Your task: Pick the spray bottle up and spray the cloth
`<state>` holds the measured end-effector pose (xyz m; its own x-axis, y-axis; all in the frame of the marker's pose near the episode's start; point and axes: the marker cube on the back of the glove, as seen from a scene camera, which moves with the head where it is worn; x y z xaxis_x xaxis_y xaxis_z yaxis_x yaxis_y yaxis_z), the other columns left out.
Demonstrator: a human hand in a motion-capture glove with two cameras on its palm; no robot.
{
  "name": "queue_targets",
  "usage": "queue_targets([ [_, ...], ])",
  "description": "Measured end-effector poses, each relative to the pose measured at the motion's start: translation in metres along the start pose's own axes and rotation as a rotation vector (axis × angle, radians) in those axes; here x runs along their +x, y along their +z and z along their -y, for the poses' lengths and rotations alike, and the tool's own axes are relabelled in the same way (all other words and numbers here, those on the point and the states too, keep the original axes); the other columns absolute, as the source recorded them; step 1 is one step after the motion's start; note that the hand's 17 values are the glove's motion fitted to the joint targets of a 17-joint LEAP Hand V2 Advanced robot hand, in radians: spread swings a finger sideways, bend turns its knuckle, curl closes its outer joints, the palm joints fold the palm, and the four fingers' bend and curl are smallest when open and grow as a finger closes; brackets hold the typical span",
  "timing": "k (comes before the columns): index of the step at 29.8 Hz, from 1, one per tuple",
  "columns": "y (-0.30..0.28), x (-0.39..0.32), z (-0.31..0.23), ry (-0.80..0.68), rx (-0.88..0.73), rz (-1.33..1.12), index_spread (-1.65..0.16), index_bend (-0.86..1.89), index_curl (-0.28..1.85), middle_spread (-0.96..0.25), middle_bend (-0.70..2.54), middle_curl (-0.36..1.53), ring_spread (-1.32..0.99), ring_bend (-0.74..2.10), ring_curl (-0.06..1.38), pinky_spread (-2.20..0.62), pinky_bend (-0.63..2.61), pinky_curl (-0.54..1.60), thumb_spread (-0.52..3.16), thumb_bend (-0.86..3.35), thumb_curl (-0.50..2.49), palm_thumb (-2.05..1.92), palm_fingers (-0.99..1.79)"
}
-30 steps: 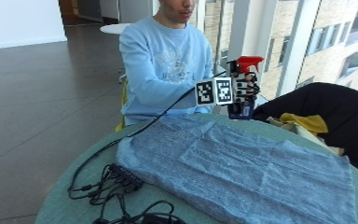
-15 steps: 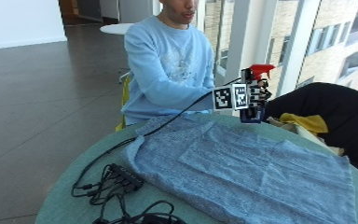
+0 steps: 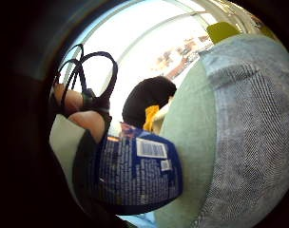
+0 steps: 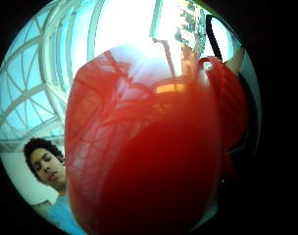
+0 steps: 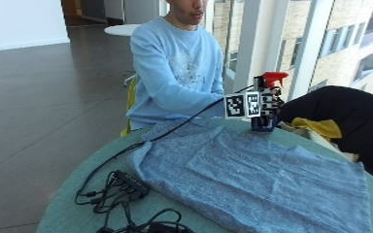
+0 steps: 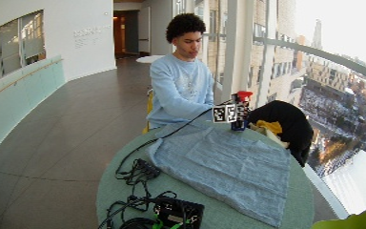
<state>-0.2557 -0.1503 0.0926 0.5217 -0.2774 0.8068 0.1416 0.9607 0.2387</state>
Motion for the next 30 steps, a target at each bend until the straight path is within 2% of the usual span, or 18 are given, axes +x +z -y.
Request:
queue_targets([
  [8, 0.001, 0.002, -0.001, 0.015, -0.037, -0.013, -0.19, 0.15, 0.42, -0.07, 0.49, 0.48, -0.07, 0.51, 0.39, 0.04, 0.25, 0.37, 1.02, -0.02, 0.51, 0.82, 1.20],
  [13, -0.012, -0.001, -0.006, 0.011, -0.061, -0.047, -0.22, 0.09, 0.38, -0.08, 0.44, 0.47, -0.08, 0.53, 0.40, 0.05, 0.27, 0.37, 1.06, -0.04, 0.48, 0.77, 1.06],
  [22, -0.085, -0.015, -0.038, 0.019, -0.152, -0.251, -0.26, 0.09, 0.34, -0.07, 0.39, 0.46, -0.08, 0.51, 0.40, 0.08, 0.23, 0.37, 1.05, -0.05, 0.40, 0.64, 0.97],
  [30, -0.179, -0.022, -0.089, 0.085, -0.116, -0.468, -0.29, 0.11, 0.31, -0.07, 0.37, 0.45, -0.06, 0.44, 0.39, 0.12, 0.20, 0.36, 1.03, -0.04, 0.37, 0.59, 0.88],
])
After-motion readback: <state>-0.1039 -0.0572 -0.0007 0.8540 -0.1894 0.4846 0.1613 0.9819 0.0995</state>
